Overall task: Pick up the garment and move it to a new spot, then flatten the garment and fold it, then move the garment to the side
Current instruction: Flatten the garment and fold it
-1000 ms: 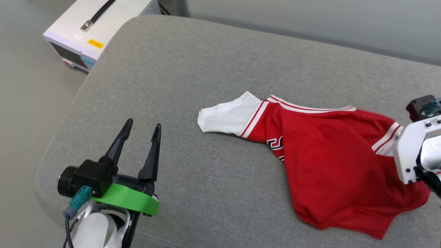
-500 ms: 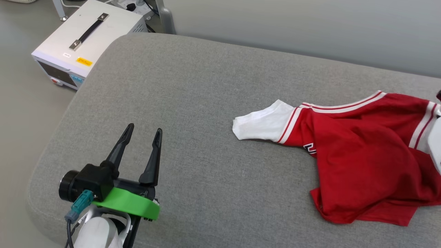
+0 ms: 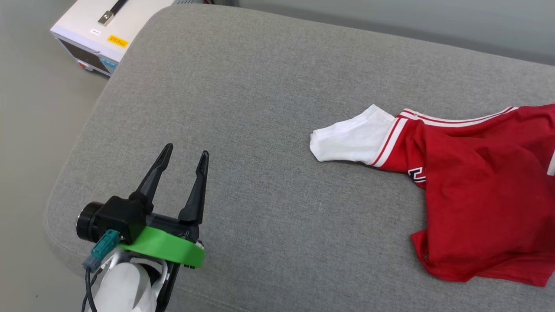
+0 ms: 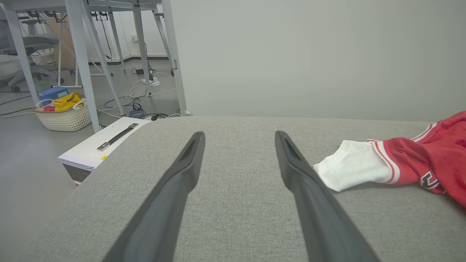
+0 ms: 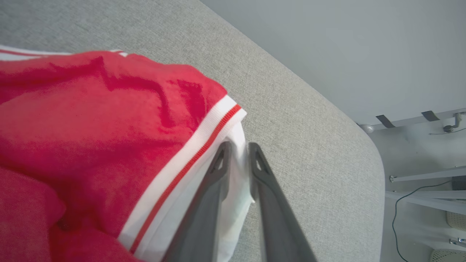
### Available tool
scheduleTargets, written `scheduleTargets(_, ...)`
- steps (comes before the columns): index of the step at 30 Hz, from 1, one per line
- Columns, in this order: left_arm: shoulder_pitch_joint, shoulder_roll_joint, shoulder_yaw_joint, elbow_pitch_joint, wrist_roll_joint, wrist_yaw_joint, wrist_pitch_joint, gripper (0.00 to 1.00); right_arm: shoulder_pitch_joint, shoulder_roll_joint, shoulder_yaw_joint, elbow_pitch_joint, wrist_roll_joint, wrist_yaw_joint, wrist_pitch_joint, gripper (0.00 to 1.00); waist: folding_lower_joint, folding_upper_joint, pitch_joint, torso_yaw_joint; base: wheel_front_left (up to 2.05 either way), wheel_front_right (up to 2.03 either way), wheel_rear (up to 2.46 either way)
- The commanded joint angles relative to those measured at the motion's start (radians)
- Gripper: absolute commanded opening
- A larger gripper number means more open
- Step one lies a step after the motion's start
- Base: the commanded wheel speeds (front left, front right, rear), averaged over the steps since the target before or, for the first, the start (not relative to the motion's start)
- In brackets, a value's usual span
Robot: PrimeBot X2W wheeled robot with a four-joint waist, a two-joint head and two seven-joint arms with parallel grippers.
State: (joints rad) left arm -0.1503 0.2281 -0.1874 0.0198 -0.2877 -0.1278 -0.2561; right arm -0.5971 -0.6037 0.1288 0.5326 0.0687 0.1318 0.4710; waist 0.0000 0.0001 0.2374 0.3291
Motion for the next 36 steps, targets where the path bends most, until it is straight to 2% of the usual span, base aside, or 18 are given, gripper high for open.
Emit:
scheduleTargets(1, -0.018, 0.005, 0.002, -0.001, -0.006, -0.003, -0.006, 1.0, -0.022, 0.008, -0.013, 0.036, -0.018, -0.001, -0.018, 1.0, 0.0, -0.0001, 0.011, 0.005, 0.0, 0.0, 0.0)
scheduleTargets(4, -0.027, 0.004, -0.002, 0.005, -0.003, -0.003, -0.006, 1.0, -0.046, 0.036, -0.041, 0.109, -0.049, -0.001, -0.051, 1.0, 0.0, -0.0001, 0.007, 0.001, 0.0, 0.0, 0.0)
scheduleTargets(8, -0.029, 0.002, 0.0, 0.008, -0.006, -0.003, -0.006, 1.0, -0.062, 0.074, -0.047, 0.145, -0.065, -0.001, -0.127, 1.0, 0.0, -0.0001, -0.015, -0.014, 0.0, 0.0, 0.0)
scheduleTargets(15, -0.006, 0.002, 0.004, 0.017, -0.013, -0.003, -0.006, 1.0, -0.057, 0.146, -0.094, 0.121, -0.009, -0.001, -0.279, 1.0, 0.0, -0.0001, -0.085, -0.058, 0.0, 0.0, 0.0)
scheduleTargets(21, 0.015, -0.005, 0.006, 0.024, -0.029, -0.003, -0.006, 1.0, 0.008, 0.204, -0.102, 0.013, 0.094, -0.001, -0.402, 1.0, 0.0, -0.0001, -0.14, -0.108, 0.0, 0.0, 0.0)
scheduleTargets(26, 0.037, -0.014, 0.017, 0.028, -0.049, -0.003, -0.006, 1.0, 0.11, 0.243, -0.094, -0.145, 0.179, -0.001, -0.472, 1.0, 0.0, -0.0001, -0.172, -0.158, 0.0, 0.0, 0.0)
scheduleTargets(31, 0.056, -0.027, 0.024, 0.032, -0.074, -0.003, -0.006, 1.0, 0.252, 0.31, -0.133, -0.313, 0.231, -0.001, -0.495, 1.0, 0.0, -0.0001, -0.193, -0.199, 0.0, 0.0, 0.0)
scheduleTargets(36, 0.072, -0.035, 0.026, 0.037, -0.084, -0.003, -0.006, 1.0, 0.393, 0.38, -0.144, -0.424, 0.238, -0.001, -0.48, 1.0, 0.0, -0.0001, -0.203, -0.226, 0.0, 0.0, 0.0)
